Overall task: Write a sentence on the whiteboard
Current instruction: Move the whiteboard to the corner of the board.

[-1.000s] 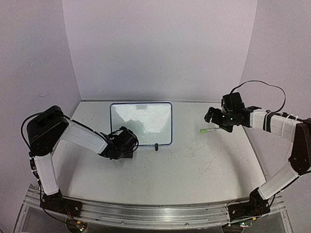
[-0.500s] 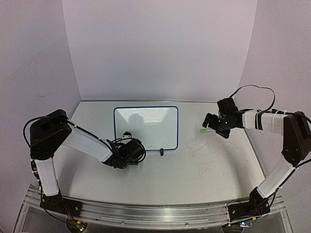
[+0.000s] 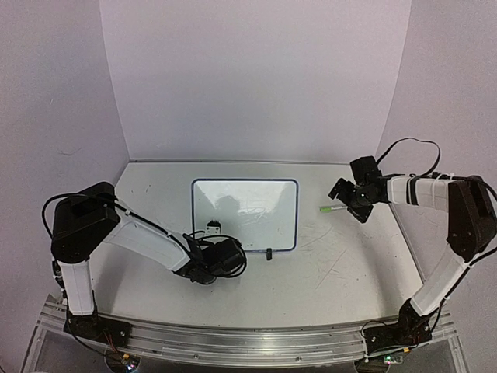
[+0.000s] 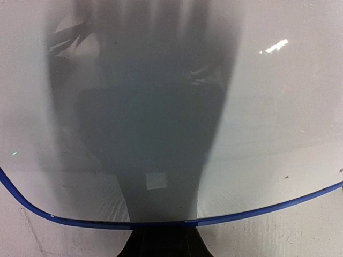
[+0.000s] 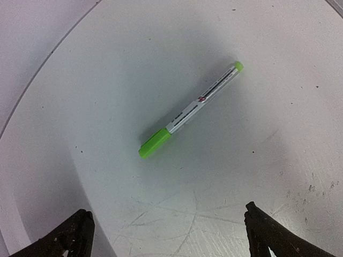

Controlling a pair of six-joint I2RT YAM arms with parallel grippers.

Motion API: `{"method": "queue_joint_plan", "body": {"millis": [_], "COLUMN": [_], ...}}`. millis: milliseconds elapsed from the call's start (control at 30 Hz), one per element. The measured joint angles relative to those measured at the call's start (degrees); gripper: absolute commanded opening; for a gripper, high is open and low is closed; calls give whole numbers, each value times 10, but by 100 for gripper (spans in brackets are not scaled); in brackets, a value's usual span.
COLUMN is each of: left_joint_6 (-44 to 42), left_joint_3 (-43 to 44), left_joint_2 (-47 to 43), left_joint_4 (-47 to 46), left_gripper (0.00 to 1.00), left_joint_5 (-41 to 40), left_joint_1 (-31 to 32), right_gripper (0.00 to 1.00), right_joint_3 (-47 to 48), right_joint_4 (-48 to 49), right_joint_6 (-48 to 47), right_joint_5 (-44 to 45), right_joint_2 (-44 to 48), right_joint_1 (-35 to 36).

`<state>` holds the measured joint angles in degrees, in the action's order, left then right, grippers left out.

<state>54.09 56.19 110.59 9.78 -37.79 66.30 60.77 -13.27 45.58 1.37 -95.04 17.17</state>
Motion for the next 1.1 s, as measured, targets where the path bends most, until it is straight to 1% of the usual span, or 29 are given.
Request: {"method": "queue_joint_plan", "body": {"millis": [100, 233, 567, 600, 667, 767, 867, 900, 1100], "left_joint_6": [10, 15, 14, 14, 14, 8, -3, -6, -19], "left_joint_3": [15, 26, 51, 53, 54, 55, 57, 57, 55], "left_joint_2": [9, 15, 32, 33, 34, 34, 34, 34, 28], "left_joint_4": [16, 29, 43, 43, 42, 42, 39, 37, 37], "left_gripper": [0, 0, 1, 4, 16, 31, 39, 42, 54], "left_joint_5": [-4, -7, -13, -11, -10, -8, -4, -3, 7], "left_joint_1": [10, 15, 30, 31, 33, 38, 50, 56, 79], "right_gripper": [98, 97, 98, 98, 98, 95, 89, 88, 85], "right_joint_3": [3, 29, 144, 155, 173, 202, 232, 242, 288], "right_joint_4": [-1, -4, -51, -58, -73, -104, -134, -144, -181], "right_joint_6": [35, 71, 118, 124, 135, 147, 152, 153, 146], "right_joint_5": [5, 8, 31, 33, 39, 55, 80, 88, 125], "right_joint_2": [-11, -51, -169, -179, -195, -219, -244, -253, -295], "right_joint_1": [-18, -39, -46, -46, -45, -45, -45, -45, -43]}}
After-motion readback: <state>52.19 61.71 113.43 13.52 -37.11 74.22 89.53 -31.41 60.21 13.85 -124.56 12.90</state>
